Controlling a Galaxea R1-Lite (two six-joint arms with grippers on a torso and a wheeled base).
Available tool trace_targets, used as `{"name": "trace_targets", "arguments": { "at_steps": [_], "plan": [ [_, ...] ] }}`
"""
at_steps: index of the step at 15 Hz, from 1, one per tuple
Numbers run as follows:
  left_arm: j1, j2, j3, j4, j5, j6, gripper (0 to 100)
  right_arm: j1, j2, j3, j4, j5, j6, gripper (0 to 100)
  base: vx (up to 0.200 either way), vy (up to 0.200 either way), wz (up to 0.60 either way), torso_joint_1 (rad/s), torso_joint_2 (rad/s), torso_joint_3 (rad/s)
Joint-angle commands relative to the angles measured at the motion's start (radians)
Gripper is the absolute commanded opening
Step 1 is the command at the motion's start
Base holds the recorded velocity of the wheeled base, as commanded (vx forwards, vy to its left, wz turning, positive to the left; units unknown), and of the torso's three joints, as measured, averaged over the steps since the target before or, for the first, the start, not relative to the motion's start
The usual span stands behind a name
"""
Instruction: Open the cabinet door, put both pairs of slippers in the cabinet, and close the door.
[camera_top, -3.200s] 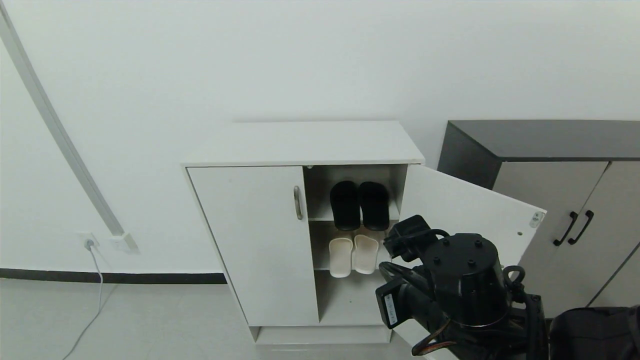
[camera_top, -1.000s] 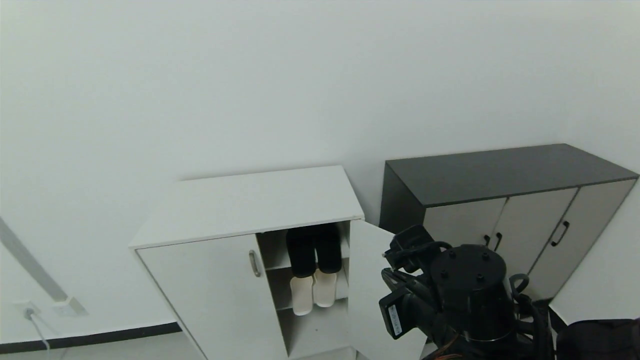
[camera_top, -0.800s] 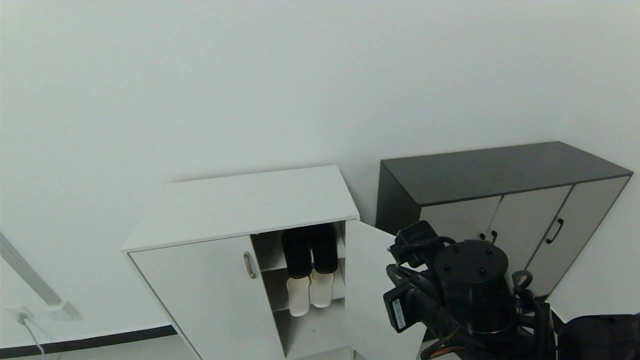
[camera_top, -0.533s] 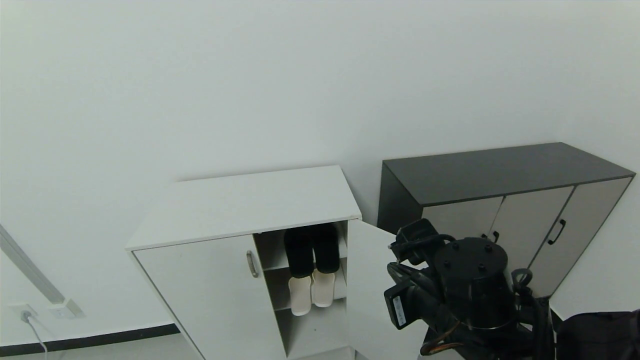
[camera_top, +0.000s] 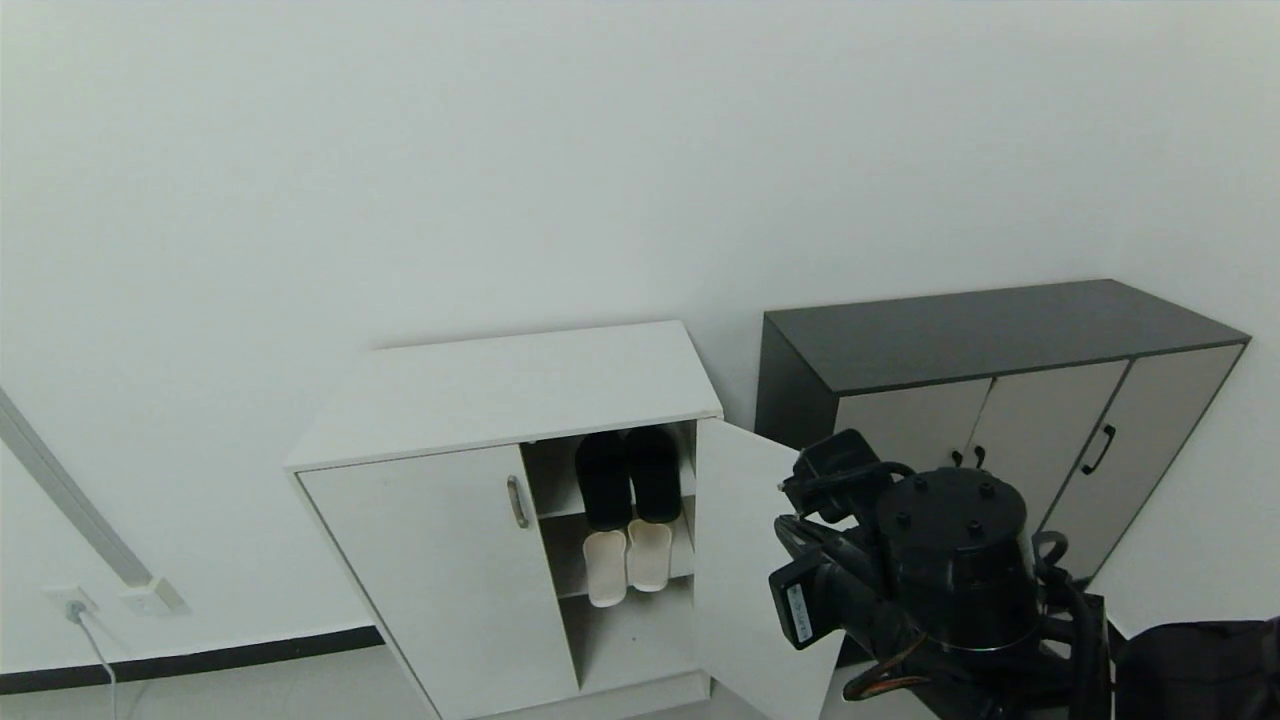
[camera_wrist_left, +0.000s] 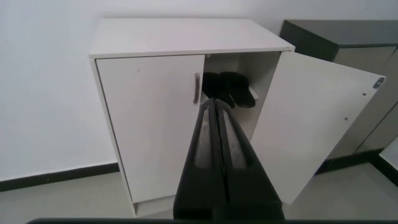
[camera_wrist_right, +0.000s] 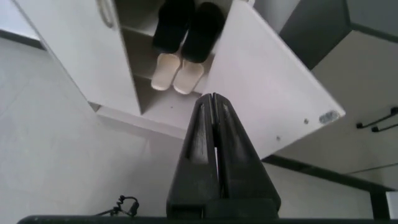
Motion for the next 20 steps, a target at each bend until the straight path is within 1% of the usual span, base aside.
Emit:
{"name": "trace_targets", "arguments": {
  "at_steps": [1, 2, 4, 5, 6, 7, 8, 9, 10, 12, 14, 17, 20],
  "plan": [
    [0.001, 0.002, 0.000, -0.001, 0.000, -0.001, 0, -0.032, 0.007, -0.024, -0.002, 0.002, -0.001, 0, 0.000, 0.000, 0.00, 0.000, 0.00, 0.000],
    [0.001, 0.000, 0.000, 0.001, 0.000, -0.001, 0, -0.071, 0.013, -0.051, 0.001, 0.011, -0.001, 0, 0.000, 0.000, 0.00, 0.000, 0.00, 0.000],
    [0.000, 0.002, 0.000, 0.001, 0.000, 0.001, 0, -0.204, 0.068, -0.134, 0.012, 0.085, -0.001, 0, 0.000, 0.000, 0.00, 0.000, 0.00, 0.000],
    [0.000, 0.000, 0.000, 0.001, 0.000, 0.001, 0, -0.264, 0.097, -0.183, 0.031, 0.114, -0.001, 0, 0.000, 0.000, 0.00, 0.000, 0.00, 0.000],
    [0.000, 0.000, 0.000, 0.001, 0.000, 0.001, 0, -0.302, 0.119, -0.217, 0.054, 0.134, -0.001, 0, 0.000, 0.000, 0.00, 0.000, 0.00, 0.000],
    [0.000, 0.000, 0.000, 0.001, 0.000, 0.001, 0, -0.364, 0.160, -0.274, 0.089, 0.188, 0.006, 0, 0.000, 0.000, 0.00, 0.000, 0.00, 0.000],
    [0.001, 0.000, 0.000, 0.001, 0.000, 0.001, 0, -0.381, 0.175, -0.292, 0.095, 0.200, 0.011, 0, 0.000, 0.000, 0.00, 0.000, 0.00, 0.000],
    [0.001, 0.000, 0.000, -0.001, 0.000, -0.001, 0, -0.430, 0.235, -0.369, 0.121, 0.211, 0.019, 0, 0.000, 0.000, 0.00, 0.000, 0.00, 0.000],
    [0.001, 0.002, 0.000, 0.001, 0.000, 0.001, 0, -0.454, 0.270, -0.420, 0.153, 0.214, 0.022, 0, 0.000, 0.000, 0.00, 0.000, 0.00, 0.000],
    [0.000, 0.002, 0.000, 0.001, 0.000, 0.001, 0, -0.482, 0.321, -0.512, 0.216, 0.255, 0.052, 0, 0.000, 0.000, 0.00, 0.000, 0.00, 0.000],
    [0.000, 0.002, 0.000, -0.001, 0.000, 0.001, 0, -0.506, 0.375, -0.590, 0.264, 0.257, 0.056, 0, 0.000, 0.000, 0.00, 0.000, 0.00, 0.000],
    [0.000, 0.002, 0.000, 0.001, 0.000, 0.001, 0, -0.526, 0.436, -0.642, 0.267, 0.257, 0.056, 0, 0.000, 0.000, 0.00, 0.000, 0.00, 0.000],
    [0.000, 0.000, 0.000, -0.001, 0.000, 0.001, 0, -0.542, 0.487, -0.708, 0.308, 0.257, 0.056, 0, 0.000, 0.000, 0.00, 0.000, 0.00, 0.000]
  ]
}}
